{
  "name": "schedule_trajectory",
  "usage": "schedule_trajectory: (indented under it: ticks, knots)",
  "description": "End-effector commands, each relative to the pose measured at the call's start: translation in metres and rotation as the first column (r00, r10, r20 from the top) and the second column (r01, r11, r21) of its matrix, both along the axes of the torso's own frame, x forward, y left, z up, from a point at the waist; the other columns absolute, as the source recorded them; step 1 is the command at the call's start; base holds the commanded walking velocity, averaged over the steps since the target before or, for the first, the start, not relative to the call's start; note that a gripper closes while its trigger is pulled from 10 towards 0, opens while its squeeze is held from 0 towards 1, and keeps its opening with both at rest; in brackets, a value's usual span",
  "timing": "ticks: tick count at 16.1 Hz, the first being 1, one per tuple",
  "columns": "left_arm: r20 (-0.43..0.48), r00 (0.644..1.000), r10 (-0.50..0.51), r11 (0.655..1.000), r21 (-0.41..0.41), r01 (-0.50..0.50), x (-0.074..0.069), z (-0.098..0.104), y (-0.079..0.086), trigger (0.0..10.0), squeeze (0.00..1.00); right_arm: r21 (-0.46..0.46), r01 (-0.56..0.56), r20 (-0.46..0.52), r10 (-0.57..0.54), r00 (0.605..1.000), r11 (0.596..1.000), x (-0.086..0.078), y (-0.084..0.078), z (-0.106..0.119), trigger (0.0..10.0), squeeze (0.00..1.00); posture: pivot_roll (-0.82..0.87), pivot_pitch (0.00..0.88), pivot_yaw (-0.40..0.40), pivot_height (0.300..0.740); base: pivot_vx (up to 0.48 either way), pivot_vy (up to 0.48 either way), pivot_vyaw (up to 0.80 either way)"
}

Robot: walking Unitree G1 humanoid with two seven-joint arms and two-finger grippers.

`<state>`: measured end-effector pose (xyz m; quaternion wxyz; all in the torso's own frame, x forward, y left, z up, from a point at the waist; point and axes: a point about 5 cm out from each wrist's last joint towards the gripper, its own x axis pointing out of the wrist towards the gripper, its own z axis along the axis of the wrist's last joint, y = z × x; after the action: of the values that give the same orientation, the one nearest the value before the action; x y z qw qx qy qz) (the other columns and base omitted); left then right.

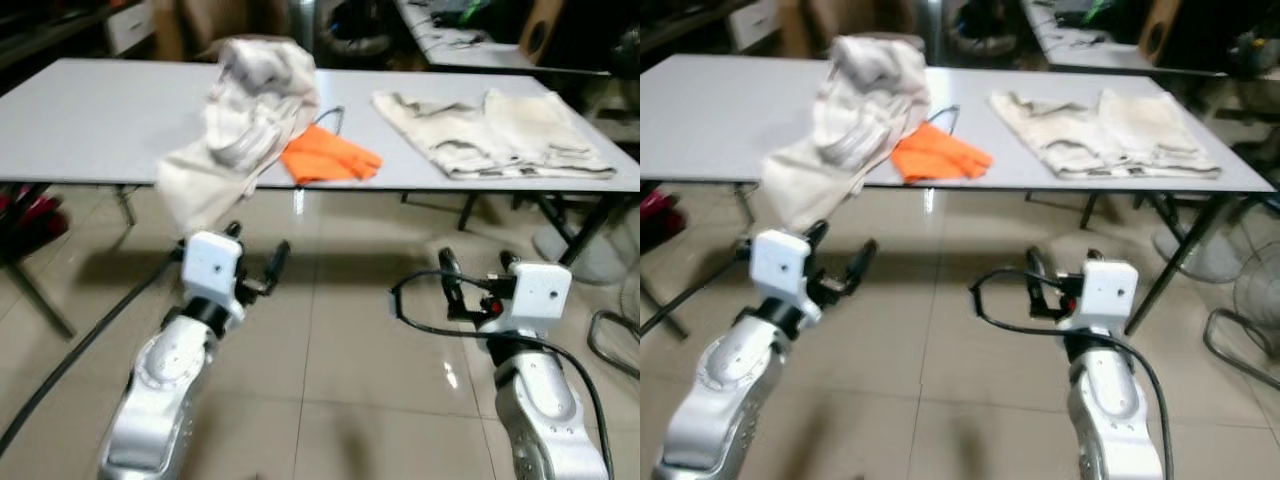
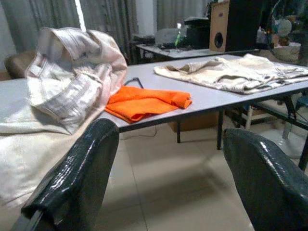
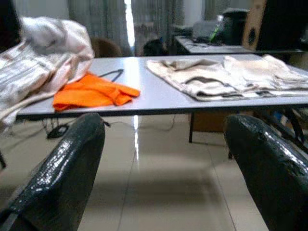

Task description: Hang hanger

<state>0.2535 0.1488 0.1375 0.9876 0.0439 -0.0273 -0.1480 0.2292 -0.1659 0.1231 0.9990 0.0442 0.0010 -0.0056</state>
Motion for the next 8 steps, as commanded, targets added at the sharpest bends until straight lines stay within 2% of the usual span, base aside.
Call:
schedule_trajectory:
  ticks: [1, 2, 5, 8]
  knots:
    - [-0.016, 1.0, 0.003, 1.0, -0.011, -0.003, 0.0, -0.004, -0.002, 10.0, 0.0, -0.026, 0.074, -0.027, -0.075, 0.997, 0.997, -0.006, -0.017, -0.004, 10.0, 0.0, -0.03, 0.0, 0.001, 0.74, 0.345, 0.0, 0.0]
    - [-0.025, 1.0, -0.009, 1.0, -0.008, 0.009, 0.001, -0.006, -0.004, 10.0, 0.0, -0.019, 0.106, -0.027, -0.106, 0.994, 0.994, -0.007, -0.023, -0.003, 10.0, 0.0, -0.05, 0.0, 0.015, 0.74, 0.349, 0.0, 0.0]
    - [-0.025, 0.997, -0.068, 0.998, 0.004, 0.068, 0.006, -0.006, -0.012, 10.0, 0.0, -0.008, 0.105, 0.003, -0.105, 0.994, 0.994, -0.005, -0.024, 0.007, 10.0, 0.0, -0.08, 0.0, 0.041, 0.74, 0.349, 0.0, 0.0]
    - [-0.013, 0.998, -0.061, 0.998, -0.015, 0.061, 0.011, -0.004, -0.014, 10.0, 0.0, -0.005, 0.124, 0.042, -0.123, 0.991, 0.992, 0.0, -0.028, 0.016, 10.0, 0.0, -0.09, 0.0, 0.044, 0.74, 0.351, 0.0, 0.0]
